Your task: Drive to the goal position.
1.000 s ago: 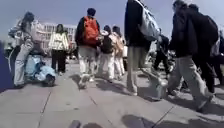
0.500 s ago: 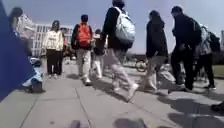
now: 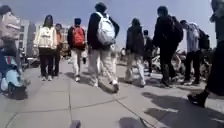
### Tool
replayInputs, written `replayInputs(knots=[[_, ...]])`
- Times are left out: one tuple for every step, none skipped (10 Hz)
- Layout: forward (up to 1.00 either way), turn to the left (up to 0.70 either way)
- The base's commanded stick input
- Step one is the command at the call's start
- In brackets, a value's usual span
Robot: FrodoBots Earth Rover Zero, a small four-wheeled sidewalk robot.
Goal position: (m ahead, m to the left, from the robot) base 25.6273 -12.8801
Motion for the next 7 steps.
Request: replayInputs(knots=[[0.85,0.01],[0.85,0.01],[0.85,0.01],[0.85,0.01],[0.85,0.01],[0.85,0.01],[0.85,0.01]])
